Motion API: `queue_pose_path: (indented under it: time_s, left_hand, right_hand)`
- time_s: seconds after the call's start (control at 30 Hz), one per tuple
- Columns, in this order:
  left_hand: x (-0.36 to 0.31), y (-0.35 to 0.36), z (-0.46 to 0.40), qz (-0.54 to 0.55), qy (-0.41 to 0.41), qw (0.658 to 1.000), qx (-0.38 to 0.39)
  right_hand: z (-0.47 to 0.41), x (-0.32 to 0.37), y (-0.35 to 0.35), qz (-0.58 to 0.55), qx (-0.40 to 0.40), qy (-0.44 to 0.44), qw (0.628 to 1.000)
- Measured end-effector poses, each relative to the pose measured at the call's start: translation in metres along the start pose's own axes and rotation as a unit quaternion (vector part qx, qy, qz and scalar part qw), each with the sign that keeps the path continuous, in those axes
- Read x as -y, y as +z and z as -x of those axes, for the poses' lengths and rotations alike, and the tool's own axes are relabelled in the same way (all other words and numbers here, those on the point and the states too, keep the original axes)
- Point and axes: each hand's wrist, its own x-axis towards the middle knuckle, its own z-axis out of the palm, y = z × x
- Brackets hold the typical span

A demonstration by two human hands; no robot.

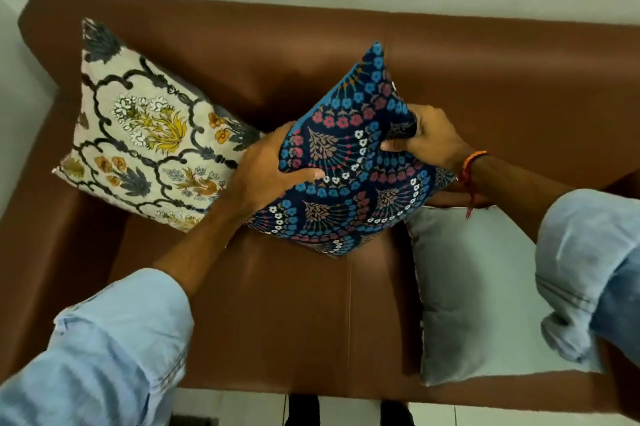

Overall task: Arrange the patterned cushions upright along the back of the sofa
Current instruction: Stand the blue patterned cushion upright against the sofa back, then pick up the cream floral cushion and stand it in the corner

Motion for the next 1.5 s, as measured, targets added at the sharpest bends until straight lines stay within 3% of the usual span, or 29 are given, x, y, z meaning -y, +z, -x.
queue_pose_path:
  time_s: [0.17, 0.23, 0.47, 0.57, 0.63, 0.7, 0.77, 0.87, 1.0, 1.17, 1.27, 1.33, 1.4, 1.47, 1.5]
  left_hand:
    - [0.010, 0.024, -0.015, -0.235, -0.009, 0.972, -0.024]
    - [0.010, 0.032, -0.020, -0.280, -0.006, 0.959, -0.034]
    - [-0.004, 0.046, -0.015, -0.260, 0.013, 0.960, -0.105]
    - [-0.036, 0.062, -0.003, -0.249, 0.095, 0.937, -0.224]
    - [-0.064, 0.094, 0.004, -0.250, 0.166, 0.918, -0.260]
    - [-0.094, 0.139, 0.015, -0.251, 0.241, 0.915, -0.202]
    - [-0.120, 0.196, 0.033, -0.247, 0.302, 0.916, -0.094]
    - [-0.146, 0.283, 0.071, -0.269, 0.342, 0.899, 0.043]
    - [-0.167, 0.396, 0.132, -0.304, 0.304, 0.891, 0.145]
    - [-0.193, 0.479, 0.172, -0.352, 0.190, 0.899, 0.180]
    - [-0.208, 0.473, 0.159, -0.387, 0.166, 0.893, 0.159]
    - [-0.219, 0.455, 0.145, -0.367, 0.172, 0.908, 0.110]
    - [-0.233, 0.422, 0.123, -0.266, 0.183, 0.946, 0.004]
    - [-0.238, 0.376, 0.094, -0.212, 0.226, 0.942, -0.126]
    - [-0.240, 0.351, 0.076, -0.224, 0.252, 0.930, -0.145]
  right_hand:
    - [-0.015, -0.006, 0.011, 0.048, -0.024, 0.001, 0.999]
    - [-0.017, -0.013, 0.015, 0.038, -0.036, 0.012, 0.999]
    - [-0.004, -0.029, 0.004, 0.017, -0.014, 0.031, 0.999]
    - [0.017, -0.034, -0.013, 0.026, 0.009, 0.050, 0.998]
    - [0.039, -0.049, -0.031, 0.088, 0.043, 0.063, 0.993]
    - [0.064, -0.071, -0.046, 0.171, 0.083, 0.083, 0.978]
    - [0.095, -0.100, -0.063, 0.214, 0.118, 0.114, 0.963]
    - [0.151, -0.154, -0.082, 0.249, 0.162, 0.164, 0.941]
    - [0.217, -0.226, -0.103, 0.253, 0.171, 0.217, 0.927]
    - [0.279, -0.289, -0.125, 0.235, 0.160, 0.251, 0.925]
    - [0.303, -0.311, -0.140, 0.236, 0.161, 0.252, 0.925]
    - [0.316, -0.322, -0.151, 0.246, 0.159, 0.247, 0.924]
    - [0.325, -0.328, -0.160, 0.246, 0.134, 0.225, 0.933]
    - [0.319, -0.328, -0.162, 0.231, 0.088, 0.191, 0.950]
    - [0.309, -0.326, -0.160, 0.241, 0.060, 0.182, 0.952]
